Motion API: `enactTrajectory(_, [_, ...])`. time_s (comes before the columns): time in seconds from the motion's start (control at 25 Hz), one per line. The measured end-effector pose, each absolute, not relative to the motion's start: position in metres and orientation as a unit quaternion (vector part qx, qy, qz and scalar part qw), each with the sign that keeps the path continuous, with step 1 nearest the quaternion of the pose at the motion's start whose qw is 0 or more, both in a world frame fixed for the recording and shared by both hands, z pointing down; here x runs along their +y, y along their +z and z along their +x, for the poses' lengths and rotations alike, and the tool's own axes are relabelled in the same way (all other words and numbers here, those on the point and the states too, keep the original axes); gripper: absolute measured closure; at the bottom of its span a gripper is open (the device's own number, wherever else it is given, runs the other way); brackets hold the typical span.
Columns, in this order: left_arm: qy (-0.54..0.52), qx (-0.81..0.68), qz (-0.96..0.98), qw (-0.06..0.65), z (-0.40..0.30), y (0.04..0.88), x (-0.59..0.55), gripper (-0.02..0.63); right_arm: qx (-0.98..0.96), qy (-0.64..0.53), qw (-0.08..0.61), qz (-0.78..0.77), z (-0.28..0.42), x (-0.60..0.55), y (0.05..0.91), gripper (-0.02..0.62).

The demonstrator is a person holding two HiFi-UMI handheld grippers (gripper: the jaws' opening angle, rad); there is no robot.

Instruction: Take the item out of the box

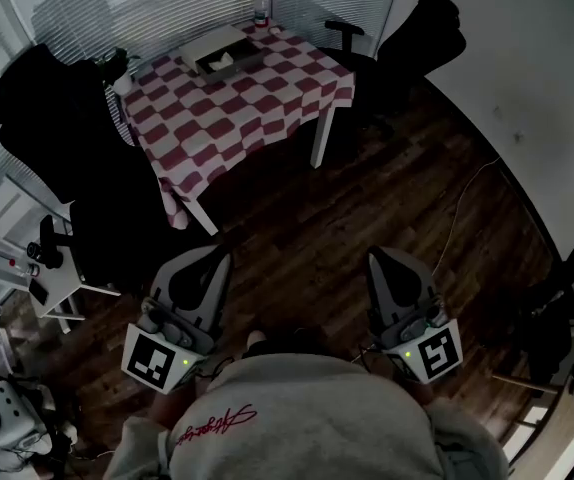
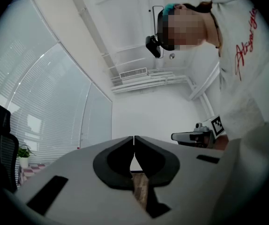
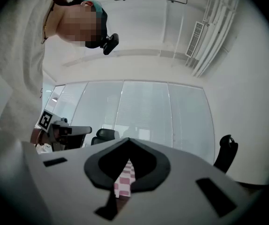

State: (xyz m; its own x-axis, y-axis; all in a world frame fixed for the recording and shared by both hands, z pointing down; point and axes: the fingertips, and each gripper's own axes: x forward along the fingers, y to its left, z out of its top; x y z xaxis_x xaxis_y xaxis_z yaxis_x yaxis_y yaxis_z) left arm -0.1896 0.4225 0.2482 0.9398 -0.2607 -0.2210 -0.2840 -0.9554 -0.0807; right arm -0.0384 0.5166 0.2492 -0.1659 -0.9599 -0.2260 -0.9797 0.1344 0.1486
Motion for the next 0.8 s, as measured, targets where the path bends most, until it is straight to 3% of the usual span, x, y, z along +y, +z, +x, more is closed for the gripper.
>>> enactTrajectory(0.8, [0.105, 0.140, -0.983, 0.058, -0.236, 0.254, 0.407, 0.588, 0.732, 0.111, 0.075, -0.668, -0.067, 0.499, 0.253, 0.584])
